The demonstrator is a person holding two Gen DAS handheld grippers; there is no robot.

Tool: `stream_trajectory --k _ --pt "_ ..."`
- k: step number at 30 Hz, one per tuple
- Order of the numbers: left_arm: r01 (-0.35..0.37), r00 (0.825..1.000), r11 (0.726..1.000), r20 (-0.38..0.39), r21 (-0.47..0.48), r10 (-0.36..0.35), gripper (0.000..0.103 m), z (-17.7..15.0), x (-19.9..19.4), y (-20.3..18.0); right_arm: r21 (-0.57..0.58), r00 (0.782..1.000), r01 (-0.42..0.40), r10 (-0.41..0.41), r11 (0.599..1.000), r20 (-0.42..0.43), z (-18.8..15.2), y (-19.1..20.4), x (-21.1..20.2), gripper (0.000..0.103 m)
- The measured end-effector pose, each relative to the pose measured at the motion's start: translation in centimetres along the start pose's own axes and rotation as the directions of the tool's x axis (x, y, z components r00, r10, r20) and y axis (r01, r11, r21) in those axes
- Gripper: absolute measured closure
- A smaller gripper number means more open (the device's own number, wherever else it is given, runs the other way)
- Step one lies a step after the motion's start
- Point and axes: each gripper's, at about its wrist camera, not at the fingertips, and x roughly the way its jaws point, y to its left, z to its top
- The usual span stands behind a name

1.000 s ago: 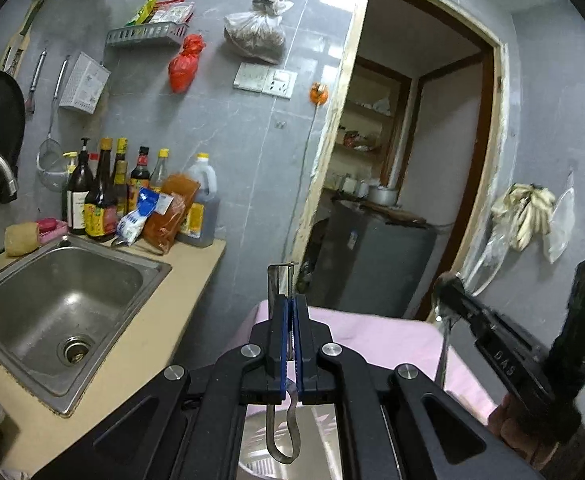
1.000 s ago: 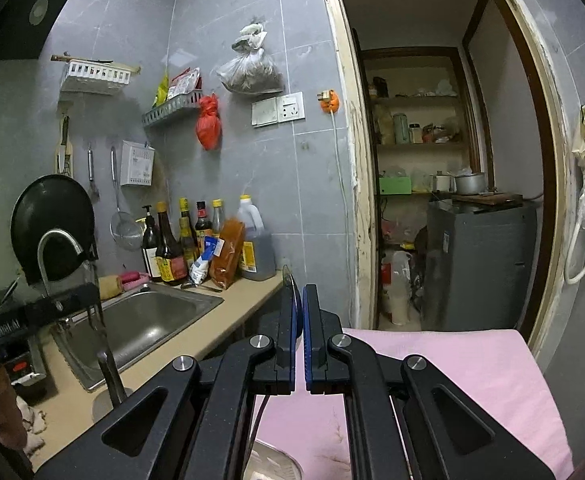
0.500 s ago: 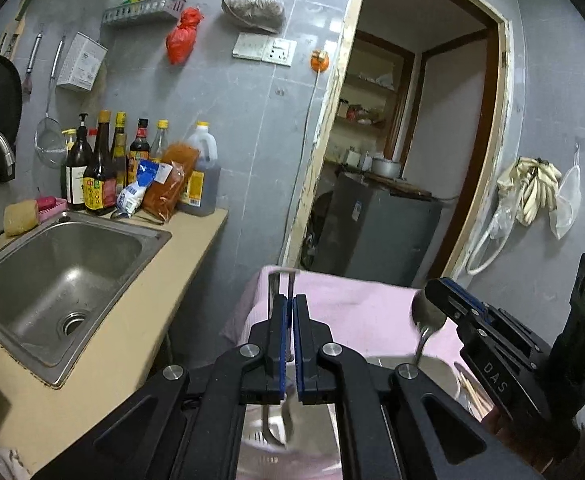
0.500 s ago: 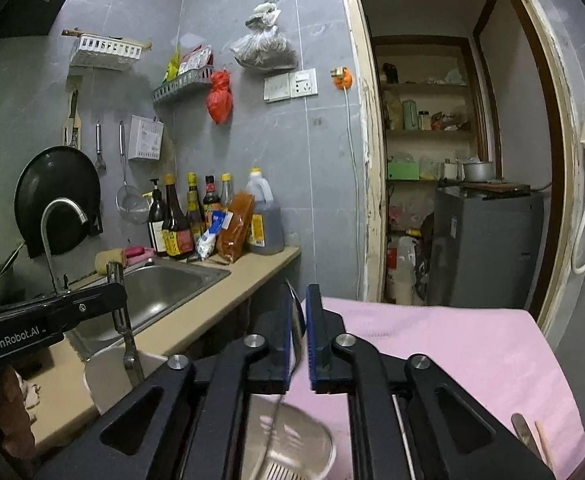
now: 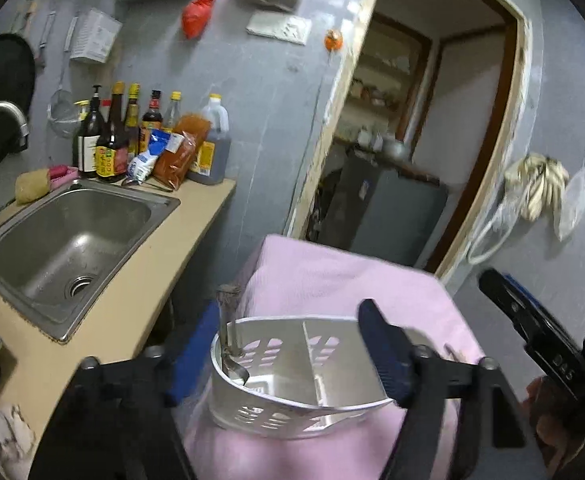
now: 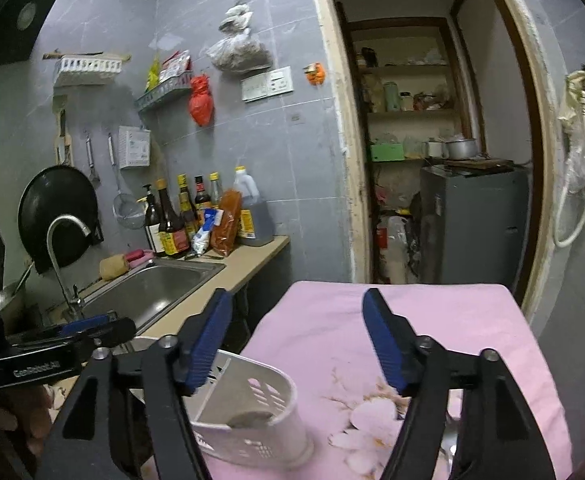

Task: Organize utensils
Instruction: 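Withdraw both tools from the caddy back over the utensils, then grasp another silver fork with the left tool while the right tool grasps a wooden chopstick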

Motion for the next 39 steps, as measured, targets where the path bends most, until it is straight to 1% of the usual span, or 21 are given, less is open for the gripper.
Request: stream_trajectory --k 1,3,4,5,6,8,10,11,13,19,23,27,34,37,39 --pt "-0.006 1.000 1.000 -0.005 -0.001 0.006 0.025 0.1 0.0 -0.2 0.006 1.000 0.013 -0.013 1.000 0.000 0.2 -0.5 -0.6 0.034" --pt "-0.022 1.000 1.000 -0.014 0.007 0.023 0.025 0.3 -0.3 -0.8 0.017 0.999 0.032 -0.032 0.999 0.004 0.6 -1.2 -1.7 0.028" --pt "-0.018 1.000 1.000 -0.011 0.011 0.018 0.024 0.4 -0.5 -1.1 0.024 0.999 0.047 -0.047 0.999 0.014 0.9 -1.8 -2.6 0.024" --pt "-0.015 1.000 1.000 -0.006 0.016 0.015 0.019 0.4 -0.7 -1.4 0.028 0.998 0.057 -0.057 0.998 0.023 1.0 -2.2 -3.4 0.020" --pt "-0.016 1.000 1.000 0.005 0.024 0.015 0.017 0.5 -1.0 -1.9 0.031 0.997 0.070 -0.072 0.997 0.035 1.2 -2.6 -4.2 0.018" --pt "-0.019 0.999 0.999 0.034 0.035 0.017 0.009 0.7 -1.7 -2.8 0.036 0.994 0.098 -0.100 0.995 0.054 1.7 -3.4 -5.7 0.012" --pt "0.003 0.998 0.999 0.058 0.050 -0.006 0.004 1.0 -2.3 -3.9 0.037 0.989 0.128 -0.131 0.991 0.070 2.1 -4.2 -7.1 0.007" --pt "0.014 0.997 0.998 0.071 0.057 -0.018 0.002 1.1 -2.6 -4.5 0.035 0.986 0.145 -0.147 0.989 0.077 2.3 -4.5 -7.8 0.004" --pt "0.028 0.994 0.997 0.102 0.074 -0.035 0.001 1.2 -3.1 -5.9 0.030 0.979 0.178 -0.181 0.983 0.093 2.6 -5.2 -9.0 0.002" --pt "0.061 0.985 0.987 0.153 0.152 -0.084 0.000 0.8 -3.7 -10.4 -0.003 0.961 0.256 -0.254 0.967 0.112 3.3 -7.2 -12.1 0.001" --pt "0.073 0.979 0.980 0.172 0.186 -0.106 0.000 -0.2 -3.7 -13.0 0.006 0.953 0.284 -0.283 0.959 0.111 3.2 -9.1 -13.6 0.001" --pt "0.081 0.975 0.974 0.187 0.210 -0.121 0.000 -1.3 -3.4 -15.3 0.015 0.949 0.295 -0.294 0.956 0.116 3.0 -11.1 -14.6 0.001" --pt "0.088 0.979 0.970 0.159 0.226 -0.126 0.000 -3.6 -1.7 -18.4 0.019 0.953 0.293 -0.294 0.956 0.074 1.6 -15.3 -14.1 0.001" --pt "0.098 0.983 0.965 0.125 0.244 -0.131 0.000 -4.9 -0.5 -19.7 0.020 0.956 0.291 -0.291 0.957 0.042 0.8 -17.0 -13.5 0.001" --pt "0.105 0.986 0.962 0.099 0.253 -0.134 0.000 -5.8 0.3 -20.4 0.033 0.961 0.275 -0.276 0.961 0.017 0.1 -18.6 -12.9 0.001"
